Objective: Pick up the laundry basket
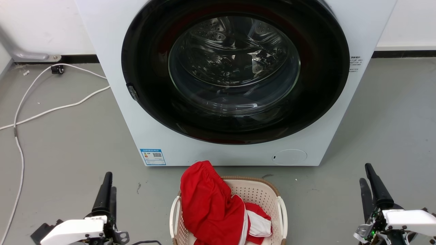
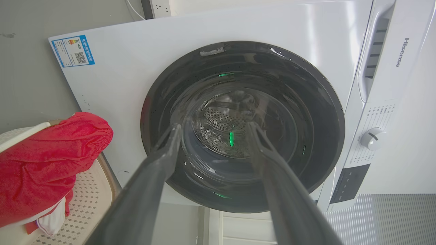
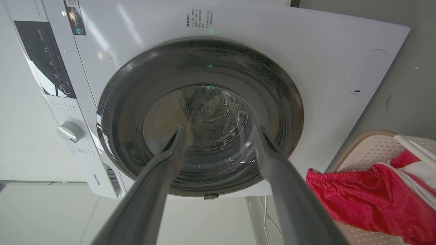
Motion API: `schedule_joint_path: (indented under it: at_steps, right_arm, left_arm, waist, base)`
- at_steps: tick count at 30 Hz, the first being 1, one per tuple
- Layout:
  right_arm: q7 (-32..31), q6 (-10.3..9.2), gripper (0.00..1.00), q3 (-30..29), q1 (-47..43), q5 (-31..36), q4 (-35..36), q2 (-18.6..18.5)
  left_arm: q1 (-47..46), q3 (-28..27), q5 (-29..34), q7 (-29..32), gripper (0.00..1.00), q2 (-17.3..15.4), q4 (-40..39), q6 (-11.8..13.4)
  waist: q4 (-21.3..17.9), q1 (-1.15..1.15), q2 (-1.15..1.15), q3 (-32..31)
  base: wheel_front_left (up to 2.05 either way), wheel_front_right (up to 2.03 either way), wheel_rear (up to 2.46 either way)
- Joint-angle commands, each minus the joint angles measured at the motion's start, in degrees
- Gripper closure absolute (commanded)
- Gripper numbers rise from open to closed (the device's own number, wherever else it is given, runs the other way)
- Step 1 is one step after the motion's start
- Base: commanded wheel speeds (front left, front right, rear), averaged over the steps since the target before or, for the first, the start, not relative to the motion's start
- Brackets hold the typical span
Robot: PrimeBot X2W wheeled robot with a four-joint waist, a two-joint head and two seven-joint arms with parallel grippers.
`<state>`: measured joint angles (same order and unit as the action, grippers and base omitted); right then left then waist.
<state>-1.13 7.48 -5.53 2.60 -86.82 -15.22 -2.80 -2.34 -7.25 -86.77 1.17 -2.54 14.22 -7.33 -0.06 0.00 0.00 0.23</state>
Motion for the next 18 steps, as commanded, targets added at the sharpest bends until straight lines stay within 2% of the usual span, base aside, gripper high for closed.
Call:
schedule_joint_path:
  at_steps: [1,4,5,14,17,18]
  right_arm:
    - [0.5,0.01,0.00,-0.3,1.0,1.4,1.2,-0.2]
    - [1.2,0.01,0.00,-0.5,1.2,4.2,1.7,-0.2]
    - [1.9,0.01,0.00,-0.8,1.3,8.6,2.2,-0.2]
    - [3.9,0.01,0.00,-1.8,1.6,20.9,5.0,-0.2]
    - [4.4,0.01,0.00,-1.7,1.7,25.8,6.6,-0.2]
    - [5.0,0.01,0.00,-1.0,1.5,31.0,8.2,-0.2]
  left_arm:
    - [-0.3,-0.6,1.3,-0.5,0.00,-0.2,-1.1,0.0]
    - [-0.4,-1.8,3.5,-1.2,0.00,-0.2,-1.2,0.2]
    - [-0.5,-2.6,5.3,-1.9,0.00,-0.2,-1.7,0.8]
    - [-0.2,-4.1,13.7,-3.9,0.00,-0.2,-6.0,2.4]
    - [0.1,-4.2,17.3,-4.5,0.00,-0.3,-8.2,3.7]
    - [0.4,-3.6,20.8,-5.1,0.00,-0.3,-10.4,4.9]
  waist:
    - [0.0,0.00,0.00,0.0]
    - [0.0,0.00,0.00,0.0]
    - [0.0,0.00,0.00,0.0]
    - [0.1,0.00,0.00,0.1]
    - [0.1,0.00,0.00,0.2]
    - [0.1,0.00,0.00,0.2]
  base:
    - [0.00,0.00,0.00]
    - [0.00,0.00,0.00]
    - [0.00,0.00,0.00]
    - [0.00,0.00,0.00]
    - [0.00,0.00,0.00]
    - [0.00,0.00,0.00]
